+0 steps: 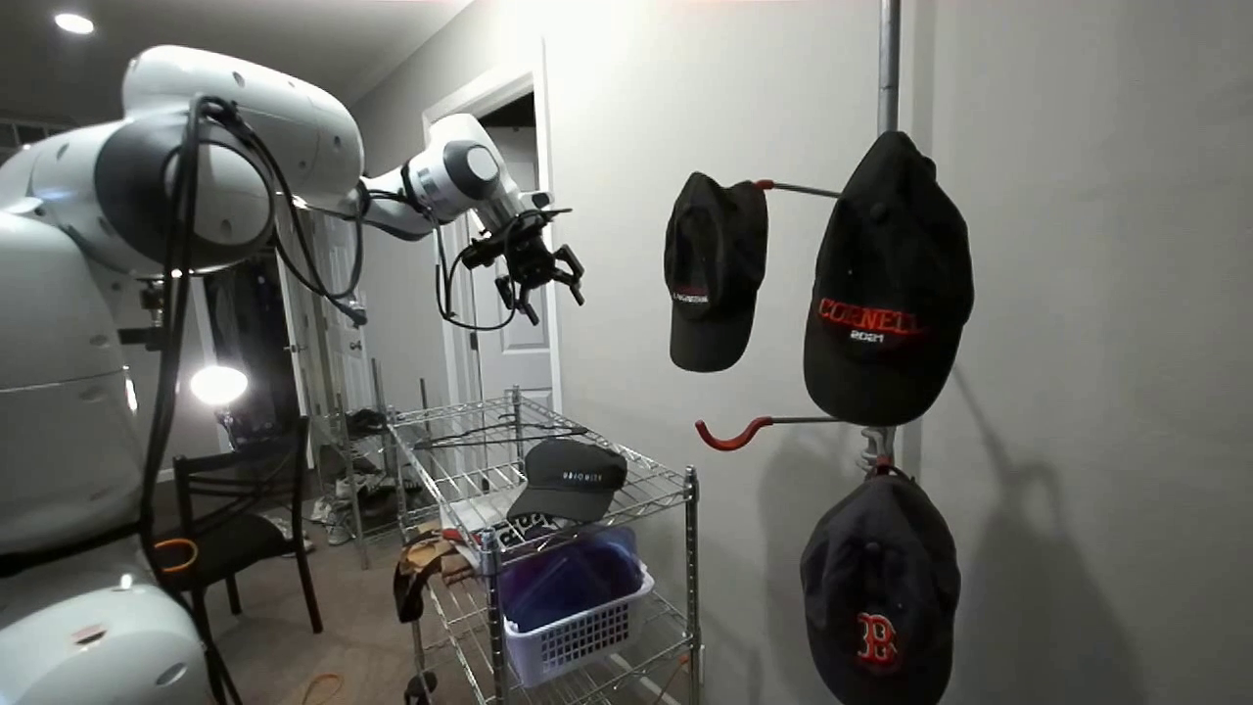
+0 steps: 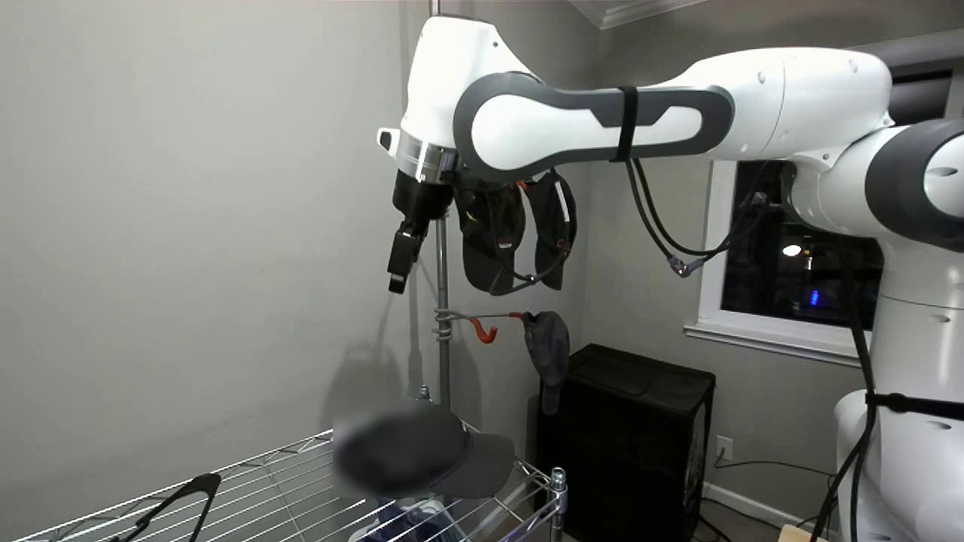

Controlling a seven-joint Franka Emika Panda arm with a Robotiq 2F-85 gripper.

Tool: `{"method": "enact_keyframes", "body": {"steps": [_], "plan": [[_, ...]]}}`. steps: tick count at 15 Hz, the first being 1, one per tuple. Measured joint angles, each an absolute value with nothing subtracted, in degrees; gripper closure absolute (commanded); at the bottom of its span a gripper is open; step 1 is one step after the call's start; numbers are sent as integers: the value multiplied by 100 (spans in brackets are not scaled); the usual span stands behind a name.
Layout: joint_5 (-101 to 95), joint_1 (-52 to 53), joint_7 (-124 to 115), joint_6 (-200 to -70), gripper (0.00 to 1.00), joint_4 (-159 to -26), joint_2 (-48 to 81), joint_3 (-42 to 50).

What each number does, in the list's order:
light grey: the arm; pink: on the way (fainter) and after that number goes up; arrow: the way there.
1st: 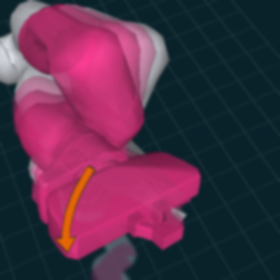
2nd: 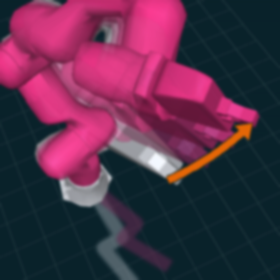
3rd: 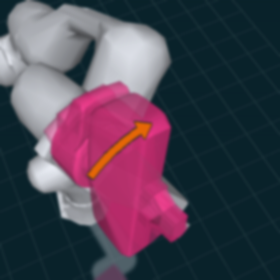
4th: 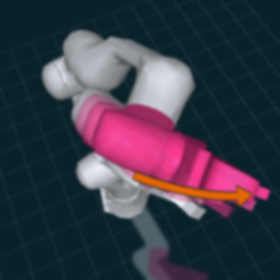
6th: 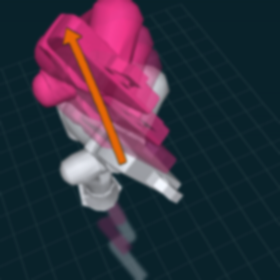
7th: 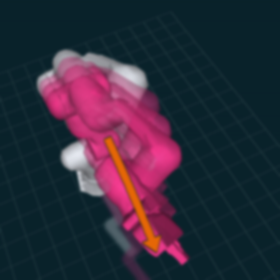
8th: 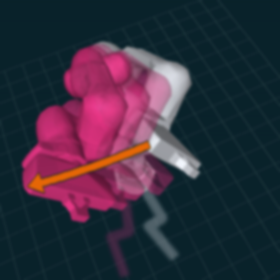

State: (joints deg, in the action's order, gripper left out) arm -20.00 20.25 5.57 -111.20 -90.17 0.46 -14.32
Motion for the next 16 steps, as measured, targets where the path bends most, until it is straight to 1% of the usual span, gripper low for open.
{"method": "enact_keyframes", "body": {"steps": [4,9,16], "plan": [[-1859,1884,670,-11532,0,-9901,-45,-1418],[-1604,1827,998,-11775,0,-10666,-53,-1430],[-1320,1818,1450,-11815,0,-10943,-180,-1514]]}}
